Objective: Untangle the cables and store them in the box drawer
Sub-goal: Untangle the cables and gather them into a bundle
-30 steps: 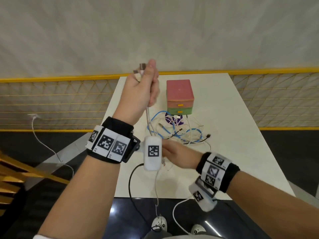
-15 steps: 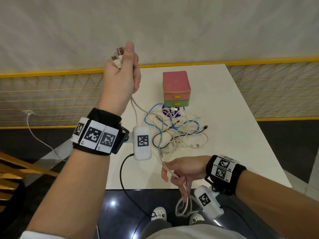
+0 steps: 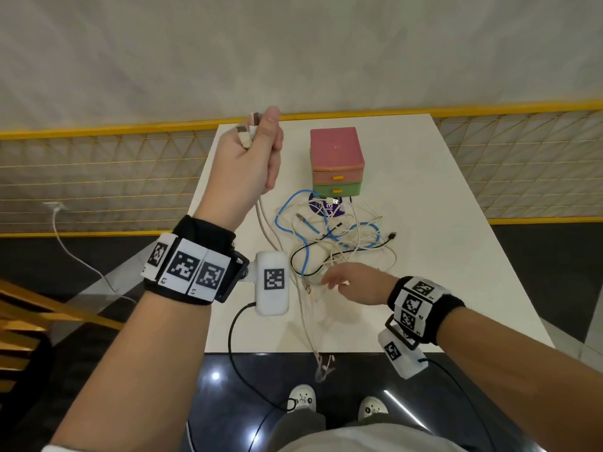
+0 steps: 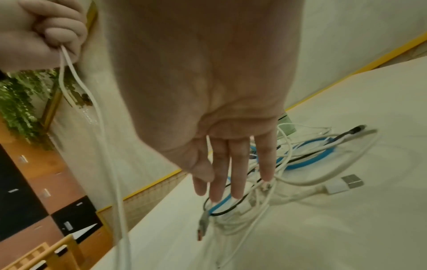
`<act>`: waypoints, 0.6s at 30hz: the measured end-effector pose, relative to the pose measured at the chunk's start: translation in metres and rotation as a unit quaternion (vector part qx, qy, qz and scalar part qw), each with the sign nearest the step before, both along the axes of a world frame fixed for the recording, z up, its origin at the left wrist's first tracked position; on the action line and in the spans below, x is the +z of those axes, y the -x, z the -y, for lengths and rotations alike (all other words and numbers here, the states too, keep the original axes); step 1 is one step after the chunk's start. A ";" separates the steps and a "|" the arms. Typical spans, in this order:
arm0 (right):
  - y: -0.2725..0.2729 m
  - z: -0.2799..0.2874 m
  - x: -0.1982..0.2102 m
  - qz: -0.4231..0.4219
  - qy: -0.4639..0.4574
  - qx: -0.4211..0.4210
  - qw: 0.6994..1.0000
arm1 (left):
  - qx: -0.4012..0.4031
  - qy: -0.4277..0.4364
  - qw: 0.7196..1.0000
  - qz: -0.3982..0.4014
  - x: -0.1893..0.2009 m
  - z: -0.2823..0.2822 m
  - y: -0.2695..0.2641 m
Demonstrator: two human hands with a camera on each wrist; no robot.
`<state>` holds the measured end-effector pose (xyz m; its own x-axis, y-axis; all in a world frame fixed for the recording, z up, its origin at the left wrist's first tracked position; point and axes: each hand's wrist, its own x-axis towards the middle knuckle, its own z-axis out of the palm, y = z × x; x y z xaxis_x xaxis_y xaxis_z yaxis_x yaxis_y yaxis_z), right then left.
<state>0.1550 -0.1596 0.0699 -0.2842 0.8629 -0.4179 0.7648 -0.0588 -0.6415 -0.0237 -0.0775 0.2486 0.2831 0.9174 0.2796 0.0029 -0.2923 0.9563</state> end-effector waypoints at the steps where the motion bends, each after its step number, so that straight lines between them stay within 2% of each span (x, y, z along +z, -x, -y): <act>1: -0.005 -0.004 -0.005 0.013 -0.030 -0.035 0.999 | -0.001 0.005 1.000 -0.012 -0.002 0.000 -0.001; 4: -0.021 -0.015 -0.020 0.033 -0.074 -0.143 0.986 | -0.012 0.057 0.998 -0.019 -0.010 0.001 -0.002; 7: -0.022 -0.024 -0.027 0.021 -0.097 -0.177 0.979 | -0.023 0.094 0.995 -0.031 -0.019 -0.001 0.000; 9: -0.009 -0.030 -0.030 0.016 -0.114 -0.125 0.985 | -0.031 0.111 0.992 -0.051 -0.022 -0.002 0.001; 11: 0.010 -0.037 -0.038 0.032 -0.127 -0.035 0.991 | -0.036 0.142 0.988 -0.053 -0.024 -0.003 0.000; 14: 0.033 -0.047 -0.050 0.106 -0.128 0.076 0.983 | -0.028 0.129 0.990 -0.048 -0.025 -0.001 -0.003; 18: 0.044 -0.056 -0.061 0.123 -0.103 0.057 0.985 | -0.030 0.123 0.991 -0.035 -0.025 0.003 -0.005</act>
<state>0.1110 -0.1035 0.0090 -0.2967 0.9047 -0.3057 0.8928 0.1492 -0.4250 -0.0189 -0.0808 0.2237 0.3508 0.9361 0.0266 0.0619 -0.0515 0.9968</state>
